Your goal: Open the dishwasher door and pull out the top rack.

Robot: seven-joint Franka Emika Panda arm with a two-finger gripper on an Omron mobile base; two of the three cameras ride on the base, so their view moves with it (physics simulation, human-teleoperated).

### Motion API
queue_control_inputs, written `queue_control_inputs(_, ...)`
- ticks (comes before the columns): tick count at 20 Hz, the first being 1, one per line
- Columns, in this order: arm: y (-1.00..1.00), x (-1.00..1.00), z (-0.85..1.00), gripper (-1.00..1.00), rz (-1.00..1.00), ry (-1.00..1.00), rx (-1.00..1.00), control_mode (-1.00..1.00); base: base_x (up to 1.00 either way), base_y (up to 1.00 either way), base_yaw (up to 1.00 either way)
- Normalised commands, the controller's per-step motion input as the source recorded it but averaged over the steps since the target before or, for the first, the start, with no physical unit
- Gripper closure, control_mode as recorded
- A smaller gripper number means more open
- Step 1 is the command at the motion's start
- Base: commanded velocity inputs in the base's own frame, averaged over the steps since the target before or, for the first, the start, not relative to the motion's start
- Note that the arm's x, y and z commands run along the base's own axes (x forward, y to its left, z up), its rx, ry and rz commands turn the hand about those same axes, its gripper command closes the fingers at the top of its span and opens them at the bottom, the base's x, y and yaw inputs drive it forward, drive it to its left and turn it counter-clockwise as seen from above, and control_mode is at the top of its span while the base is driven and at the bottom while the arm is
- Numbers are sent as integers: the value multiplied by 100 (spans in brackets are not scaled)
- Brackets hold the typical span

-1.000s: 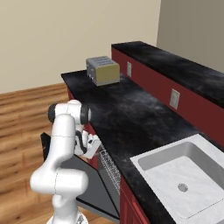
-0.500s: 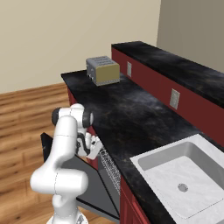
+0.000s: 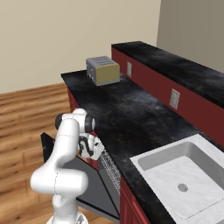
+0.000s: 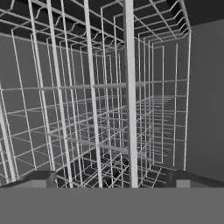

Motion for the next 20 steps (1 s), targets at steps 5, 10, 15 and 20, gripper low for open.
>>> queue_control_inputs(5, -9, 33, -24, -100, 0, 0, 0, -100, 0, 0, 0)
queue_control_inputs(10, -8, 30, -32, -100, 0, 0, 0, -100, 0, 0, 0)
queue_control_inputs(15, -10, 32, -36, -100, 0, 3, 0, -100, 0, 0, 0)
queue_control_inputs(20, -12, 29, -34, -100, 0, 5, 0, -100, 0, 0, 0)
